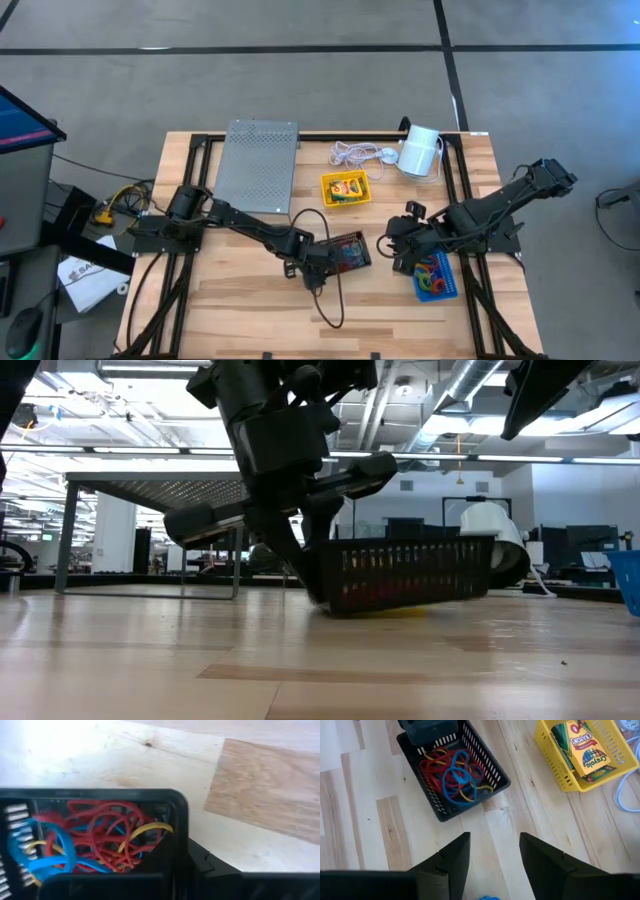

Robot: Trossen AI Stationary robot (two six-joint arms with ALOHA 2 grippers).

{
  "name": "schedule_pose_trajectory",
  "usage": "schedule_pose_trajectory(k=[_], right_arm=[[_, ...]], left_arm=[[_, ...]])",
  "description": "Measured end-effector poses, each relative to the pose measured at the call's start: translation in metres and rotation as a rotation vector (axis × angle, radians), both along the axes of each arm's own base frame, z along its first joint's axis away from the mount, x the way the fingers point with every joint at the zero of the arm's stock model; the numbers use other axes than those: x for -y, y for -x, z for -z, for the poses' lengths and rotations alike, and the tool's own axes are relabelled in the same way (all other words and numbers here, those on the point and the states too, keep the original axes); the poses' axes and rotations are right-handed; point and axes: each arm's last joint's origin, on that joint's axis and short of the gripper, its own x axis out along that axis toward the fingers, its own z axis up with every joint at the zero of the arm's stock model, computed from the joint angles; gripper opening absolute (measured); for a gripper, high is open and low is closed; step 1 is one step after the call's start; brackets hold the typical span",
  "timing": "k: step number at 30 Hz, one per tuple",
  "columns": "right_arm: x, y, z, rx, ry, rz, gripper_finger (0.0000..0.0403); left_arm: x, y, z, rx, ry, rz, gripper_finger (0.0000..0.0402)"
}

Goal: Pick & Place Office Desk Supplies
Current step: Put the black bin with rubber bands on the shelf

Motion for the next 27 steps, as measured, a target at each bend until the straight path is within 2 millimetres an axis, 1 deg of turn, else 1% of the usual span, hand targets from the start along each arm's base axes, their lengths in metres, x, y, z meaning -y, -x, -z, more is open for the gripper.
schedule_pose_trajectory(k=[6,8,11,15,19,22,27], right_arm=[[0.0,0.0,0.0,-0.001,0.001,-0.001,0.0168],[0.0,0.001,0.0,-0.006,0.005,-0.003,0.0168],[0.0,0.001,0.0,-0.008,0.006,-0.003,0.0168],[0.0,0.001,0.0,-0.01,0.007,-0.003,0.0168],[0.0,0.001,0.0,-0.012,0.013,-0.013,0.0168],[0.0,0.0,0.0,-0.006,0.012,-0.017,0.0168],[0.001,-0.001,0.0,-0.001,0.013,-0.015,0.0168]], left_arm=[[-0.001,0.003,-0.004,-0.002,-0.031,-0.085,0.0002],[-0.001,0.006,-0.009,-0.009,-0.042,-0.088,0.0001],[-0.002,0.011,-0.023,0.0,-0.037,-0.092,0.0001],[-0.004,0.022,-0.051,0.025,-0.025,-0.095,0.0001],[-0.01,0.042,-0.086,0.03,-0.023,-0.102,0.0001],[-0.018,0.063,-0.115,0.026,-0.001,-0.159,0.0001],[-0.038,0.107,-0.161,0.048,0.027,-0.337,0.0]])
